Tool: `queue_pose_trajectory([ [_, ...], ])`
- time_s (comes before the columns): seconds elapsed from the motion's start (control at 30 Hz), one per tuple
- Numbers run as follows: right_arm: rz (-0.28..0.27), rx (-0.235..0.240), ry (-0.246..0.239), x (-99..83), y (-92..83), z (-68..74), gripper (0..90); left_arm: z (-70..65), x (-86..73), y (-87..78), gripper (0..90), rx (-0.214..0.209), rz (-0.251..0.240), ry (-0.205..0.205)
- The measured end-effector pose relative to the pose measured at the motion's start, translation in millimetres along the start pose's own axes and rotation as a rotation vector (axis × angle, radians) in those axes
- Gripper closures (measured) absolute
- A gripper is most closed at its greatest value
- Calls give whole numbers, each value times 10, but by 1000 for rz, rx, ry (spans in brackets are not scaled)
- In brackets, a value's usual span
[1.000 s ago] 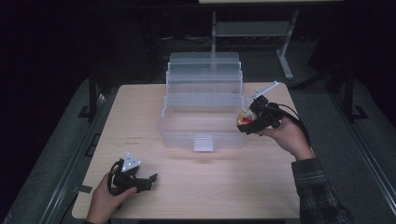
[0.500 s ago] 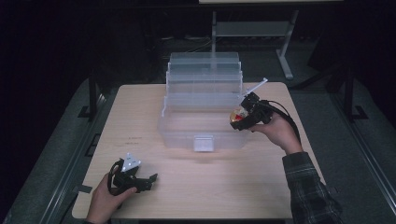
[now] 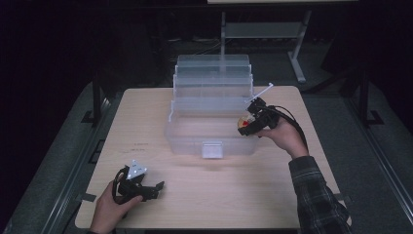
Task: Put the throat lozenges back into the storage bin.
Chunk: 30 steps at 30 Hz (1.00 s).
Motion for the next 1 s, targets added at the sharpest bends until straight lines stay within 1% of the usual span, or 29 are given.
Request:
queue_pose_trajectory([
  [0.17,12,5,11,-27,85,-27,195,0,0,0,106,0,0,0],
  [0.47,34,15,11,-60,147,-27,185,0,0,0,106,0,0,0],
  [0.7,23,16,10,-46,121,-30,173,-1,0,0,106,-1,0,0],
  [0.87,12,12,12,-59,68,-40,172,-1,0,0,105,-1,0,0],
  [1.0,0,8,14,-66,15,-53,145,-1,0,0,106,-1,0,0],
])
Point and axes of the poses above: each handheld gripper's, and its own axes: y roughly forward along the jaws, x roughly out of its top, z roughly to its left, the point moved 6 cm from there along y, roughly forward along the jaws, and after that the axes turned 5 degrees about y, right-handed, at the moved point
